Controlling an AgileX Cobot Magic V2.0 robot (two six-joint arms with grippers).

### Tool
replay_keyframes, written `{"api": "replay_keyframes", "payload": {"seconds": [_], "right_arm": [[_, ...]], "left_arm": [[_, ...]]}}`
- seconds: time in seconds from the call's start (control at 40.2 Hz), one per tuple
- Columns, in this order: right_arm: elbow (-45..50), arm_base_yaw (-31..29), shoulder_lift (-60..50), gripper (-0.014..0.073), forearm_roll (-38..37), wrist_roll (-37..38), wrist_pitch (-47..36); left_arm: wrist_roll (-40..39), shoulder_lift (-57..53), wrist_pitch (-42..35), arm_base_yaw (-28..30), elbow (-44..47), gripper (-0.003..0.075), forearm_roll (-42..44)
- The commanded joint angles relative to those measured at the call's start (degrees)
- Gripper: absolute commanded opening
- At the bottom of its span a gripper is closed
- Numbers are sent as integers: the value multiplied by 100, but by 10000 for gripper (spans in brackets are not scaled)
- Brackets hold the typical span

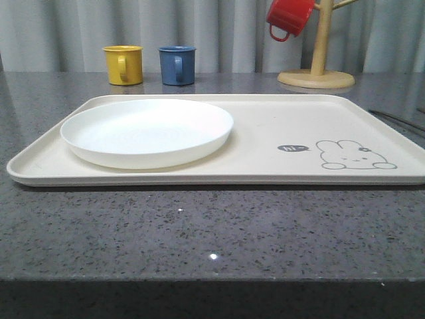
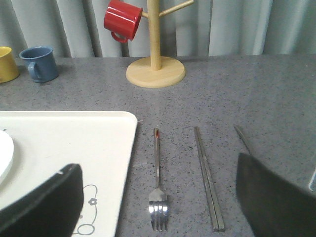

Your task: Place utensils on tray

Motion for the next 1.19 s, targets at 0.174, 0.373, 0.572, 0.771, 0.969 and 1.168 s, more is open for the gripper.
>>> {"api": "replay_keyframes", "payload": {"seconds": [0.174,0.373,0.572,0.771,0.969,1.168], "right_arm": [[-213,-40,115,430,28,-40,-418],[-627,-40,762,300,28,-40,-250],[-1922,-40,2408,300,28,-231,940],[-3131,-21,4045,316,28,-237,2036],[-3833,122,5275,418,-48,-237,2375],[-4167,127,6139,411,-52,-259,2555]], "left_arm": [[-13,64,-487,-48,-158,-18,-59],[-13,64,-487,-48,-158,-18,-59],[-13,64,-487,-48,-158,-18,-59],[-13,64,-487,-48,-158,-18,-59],[-13,64,-487,-48,-158,-18,-59],[-13,64,-487,-48,-158,-18,-59]]}}
